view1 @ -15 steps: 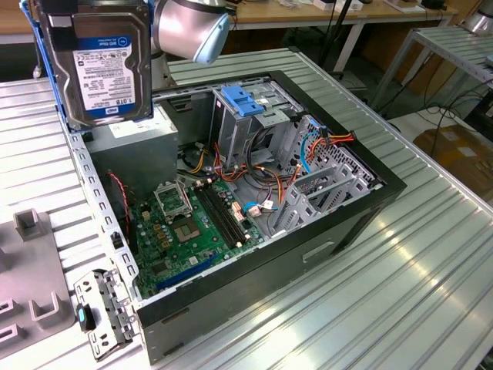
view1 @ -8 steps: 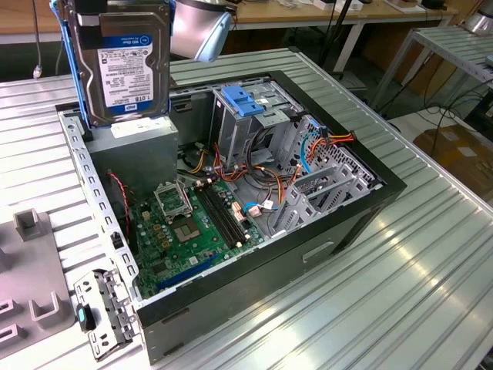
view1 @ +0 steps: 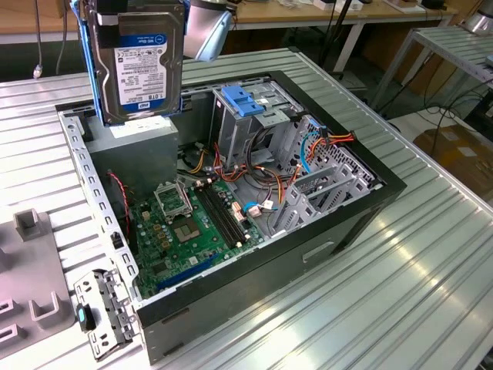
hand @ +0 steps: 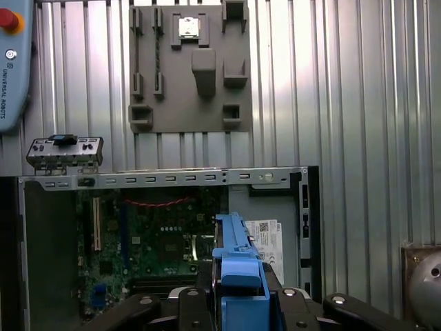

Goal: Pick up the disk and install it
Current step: 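Pick up the disk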

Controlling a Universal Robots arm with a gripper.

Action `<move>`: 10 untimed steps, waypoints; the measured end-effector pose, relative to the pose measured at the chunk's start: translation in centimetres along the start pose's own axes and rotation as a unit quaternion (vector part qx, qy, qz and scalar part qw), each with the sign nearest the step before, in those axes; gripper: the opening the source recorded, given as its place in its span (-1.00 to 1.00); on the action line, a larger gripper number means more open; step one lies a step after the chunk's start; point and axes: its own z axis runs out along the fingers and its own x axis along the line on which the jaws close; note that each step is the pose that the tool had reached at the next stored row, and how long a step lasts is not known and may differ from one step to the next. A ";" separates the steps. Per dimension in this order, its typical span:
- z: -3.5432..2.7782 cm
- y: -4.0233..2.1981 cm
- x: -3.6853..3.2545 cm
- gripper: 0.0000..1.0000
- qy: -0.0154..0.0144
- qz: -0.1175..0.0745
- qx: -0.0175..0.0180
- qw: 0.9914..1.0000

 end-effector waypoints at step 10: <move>0.03 -1.23 1.38 -0.25 0.000 0.000 0.000 1.000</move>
